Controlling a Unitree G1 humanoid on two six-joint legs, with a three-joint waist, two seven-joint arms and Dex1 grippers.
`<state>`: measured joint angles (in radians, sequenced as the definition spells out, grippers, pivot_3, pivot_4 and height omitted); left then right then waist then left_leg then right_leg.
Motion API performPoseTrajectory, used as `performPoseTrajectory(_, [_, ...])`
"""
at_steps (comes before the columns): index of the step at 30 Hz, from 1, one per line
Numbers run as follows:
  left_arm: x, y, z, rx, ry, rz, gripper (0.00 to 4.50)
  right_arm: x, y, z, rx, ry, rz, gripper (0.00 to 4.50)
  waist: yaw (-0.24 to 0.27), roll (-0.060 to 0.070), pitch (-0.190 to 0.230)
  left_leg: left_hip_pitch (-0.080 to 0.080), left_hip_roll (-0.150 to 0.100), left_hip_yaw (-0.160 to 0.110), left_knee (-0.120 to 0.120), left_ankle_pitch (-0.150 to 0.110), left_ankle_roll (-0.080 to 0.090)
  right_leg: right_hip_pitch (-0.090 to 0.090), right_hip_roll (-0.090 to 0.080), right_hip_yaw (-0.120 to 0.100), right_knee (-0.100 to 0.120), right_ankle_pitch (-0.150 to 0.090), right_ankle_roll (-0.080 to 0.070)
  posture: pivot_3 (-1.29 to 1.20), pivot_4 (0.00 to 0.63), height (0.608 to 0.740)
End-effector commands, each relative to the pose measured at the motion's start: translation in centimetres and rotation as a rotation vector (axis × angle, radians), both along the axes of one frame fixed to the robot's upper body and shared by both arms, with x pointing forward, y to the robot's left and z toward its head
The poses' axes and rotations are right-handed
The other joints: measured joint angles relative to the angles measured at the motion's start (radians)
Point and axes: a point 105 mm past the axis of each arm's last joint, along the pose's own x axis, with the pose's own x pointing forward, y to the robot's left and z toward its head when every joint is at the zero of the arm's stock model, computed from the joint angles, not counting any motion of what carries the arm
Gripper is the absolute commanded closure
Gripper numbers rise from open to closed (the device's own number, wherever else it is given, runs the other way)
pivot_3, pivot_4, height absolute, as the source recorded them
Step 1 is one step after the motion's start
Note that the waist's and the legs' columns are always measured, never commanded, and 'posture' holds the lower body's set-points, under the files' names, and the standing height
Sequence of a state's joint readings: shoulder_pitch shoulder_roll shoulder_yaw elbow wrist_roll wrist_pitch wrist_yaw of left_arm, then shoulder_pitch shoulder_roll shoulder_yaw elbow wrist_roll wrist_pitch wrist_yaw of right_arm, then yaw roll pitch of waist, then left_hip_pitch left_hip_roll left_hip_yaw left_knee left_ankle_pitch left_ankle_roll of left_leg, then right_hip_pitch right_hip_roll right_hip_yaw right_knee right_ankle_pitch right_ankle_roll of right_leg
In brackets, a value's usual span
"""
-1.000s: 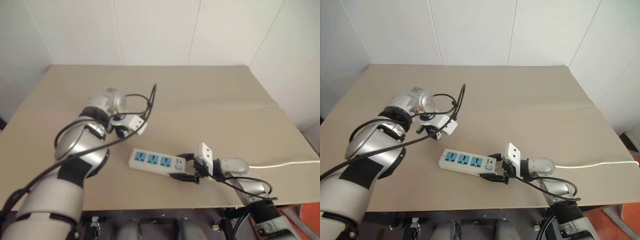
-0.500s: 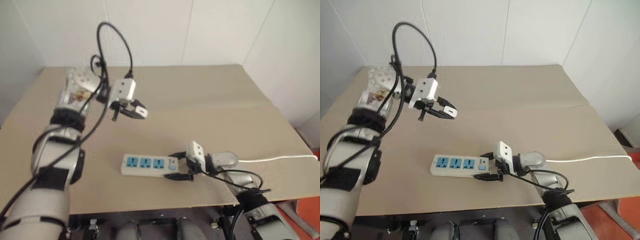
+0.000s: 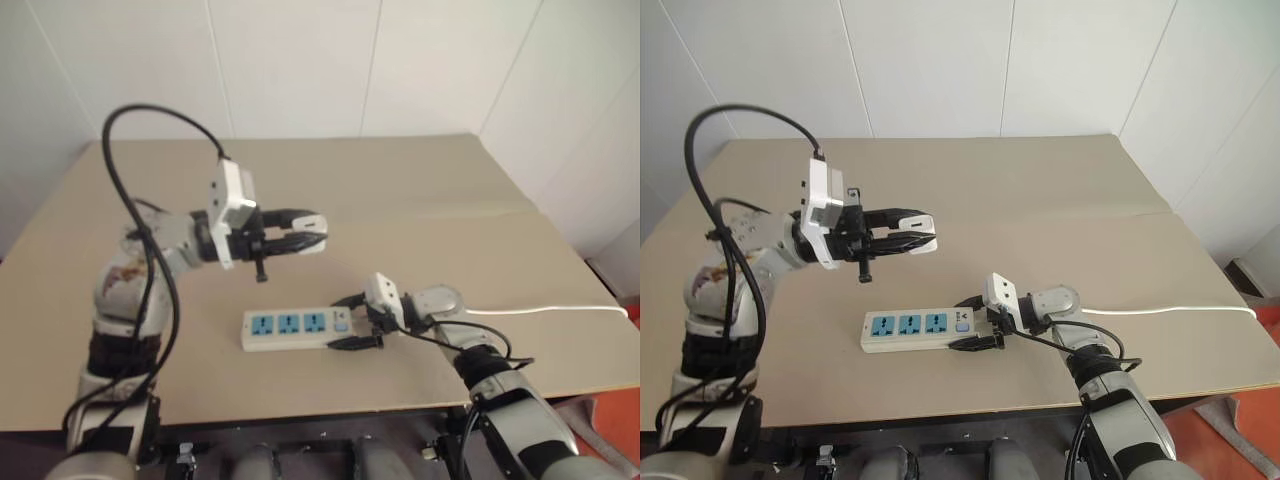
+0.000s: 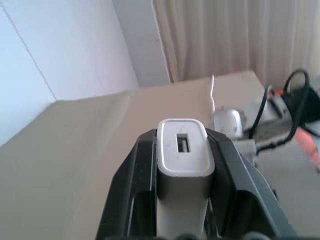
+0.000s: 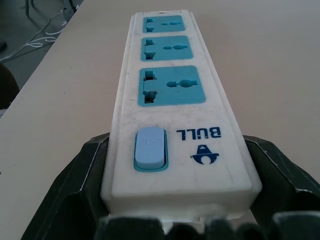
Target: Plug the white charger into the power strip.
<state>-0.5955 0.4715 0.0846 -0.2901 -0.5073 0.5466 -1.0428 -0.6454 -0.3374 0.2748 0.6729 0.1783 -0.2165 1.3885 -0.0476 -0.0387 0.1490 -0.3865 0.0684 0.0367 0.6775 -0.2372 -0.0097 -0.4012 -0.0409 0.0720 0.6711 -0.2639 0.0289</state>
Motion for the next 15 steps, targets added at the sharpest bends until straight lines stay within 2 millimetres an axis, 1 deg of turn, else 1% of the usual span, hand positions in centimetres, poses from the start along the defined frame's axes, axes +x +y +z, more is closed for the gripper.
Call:
performPoseTrajectory(1, [-1.2,-0.6,0.7,-0.116,-0.005,0.006,3.48,-0.4,0.0,-1.0,-0.031,0.018,0.013,1.08,0.000,0.000,0.000,0.001,0.000,0.000,0.000,0.000,0.000,0.001,0.000,0.000,0.000,0.000,0.000,0.00,0.150,0.740])
performPoseTrajectory(4, [-1.7,-1.0,-0.7,-0.100,0.036,-0.024,3.48,-0.4,-0.1,-0.8,-0.032,0.018,0.013,1.08,-0.001,0.000,0.000,0.002,0.000,0.000,-0.001,0.000,0.000,0.001,0.000,0.000,0.000,0.000,0.000,0.00,0.150,0.740])
performPoseTrajectory(7, [-1.8,-1.1,-2.2,-0.055,0.057,-0.050,3.48,-0.3,-0.2,-0.9,-0.040,0.018,0.012,1.08,0.000,0.000,0.000,0.002,0.000,0.000,-0.001,0.000,0.000,0.001,0.000,0.000,-0.001,0.000,0.000,0.00,0.150,0.740])
performPoseTrajectory(11, [-1.4,-1.0,-3.4,-0.056,0.095,-0.071,3.48,-0.4,-0.3,-1.1,-0.054,0.021,0.012,1.08,0.000,0.000,0.000,0.002,0.000,0.000,-0.001,0.000,0.000,0.002,0.000,0.000,-0.002,0.000,0.000,0.00,0.150,0.740])
performPoseTrajectory(14, [-1.3,-1.2,-4.8,-0.039,0.107,-0.090,3.48,-0.5,-0.3,-1.2,-0.060,0.024,0.016,1.08,-0.001,0.000,0.000,0.003,0.000,0.000,-0.002,0.000,0.000,0.004,0.000,0.000,-0.004,0.000,0.000,0.00,0.150,0.740])
performPoseTrajectory(15, [-1.3,-1.3,-5.6,-0.019,0.134,-0.105,3.48,-0.6,-0.3,-1.2,-0.062,0.024,0.018,1.08,-0.001,0.000,0.000,0.003,0.000,0.000,-0.002,0.000,0.000,0.004,0.000,0.000,-0.005,0.000,0.000,0.00,0.150,0.740])
